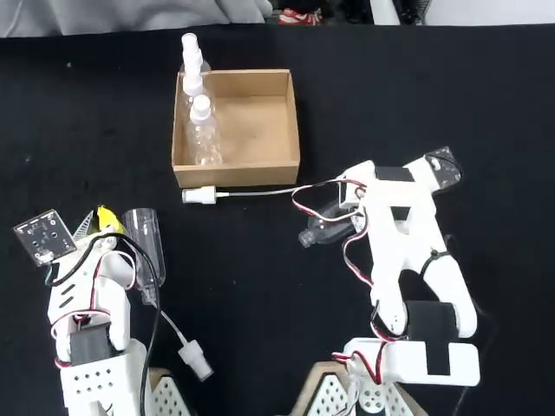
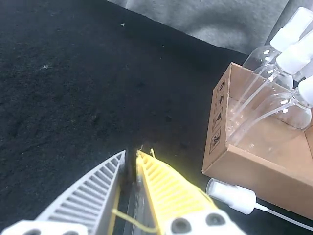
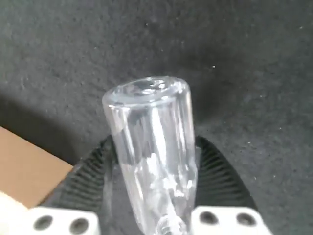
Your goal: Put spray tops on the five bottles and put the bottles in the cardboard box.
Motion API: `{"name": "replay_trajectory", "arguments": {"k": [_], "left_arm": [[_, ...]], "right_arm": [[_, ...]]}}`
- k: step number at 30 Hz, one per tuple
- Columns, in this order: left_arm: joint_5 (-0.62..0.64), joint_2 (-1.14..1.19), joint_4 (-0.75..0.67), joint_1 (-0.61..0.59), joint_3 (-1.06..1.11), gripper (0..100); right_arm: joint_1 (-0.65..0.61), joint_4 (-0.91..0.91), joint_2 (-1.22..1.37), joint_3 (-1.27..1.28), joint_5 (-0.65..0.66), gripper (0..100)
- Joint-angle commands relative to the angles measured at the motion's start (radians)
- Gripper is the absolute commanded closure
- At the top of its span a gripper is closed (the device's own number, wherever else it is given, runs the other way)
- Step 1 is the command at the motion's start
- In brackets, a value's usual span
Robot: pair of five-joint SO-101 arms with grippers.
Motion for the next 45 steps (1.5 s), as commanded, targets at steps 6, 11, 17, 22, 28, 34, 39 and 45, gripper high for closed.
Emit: {"name": "replay_trajectory", "arguments": {"k": [6,11,17,22,28,34,39,45], "left_arm": [[0.002,-0.009,-0.014,-0.008,0.022,97],[0.000,-0.009,-0.014,-0.008,0.022,97],[0.000,-0.009,-0.014,-0.010,0.022,97],[0.000,-0.009,-0.014,-0.010,0.022,97],[0.000,-0.009,-0.014,-0.010,0.022,97],[0.000,-0.009,-0.014,-0.010,0.022,97],[0.000,-0.009,-0.014,-0.010,0.022,97],[0.000,-0.009,-0.014,-0.010,0.022,97]], "right_arm": [[-0.021,-0.012,-0.002,-0.033,0.003,62.9],[-0.083,-0.011,-0.002,-0.044,0.003,63.0],[-0.107,0.167,-0.002,-0.177,0.021,63.0],[-0.117,0.358,-0.002,-0.306,0.117,63.0],[-0.117,0.549,0.005,-0.424,0.299,63.0],[-0.115,0.657,0.008,-0.458,0.468,63.0],[-0.112,0.694,0.008,-0.450,0.565,63.0],[-0.115,0.735,0.008,-0.453,0.724,63.1]]}}
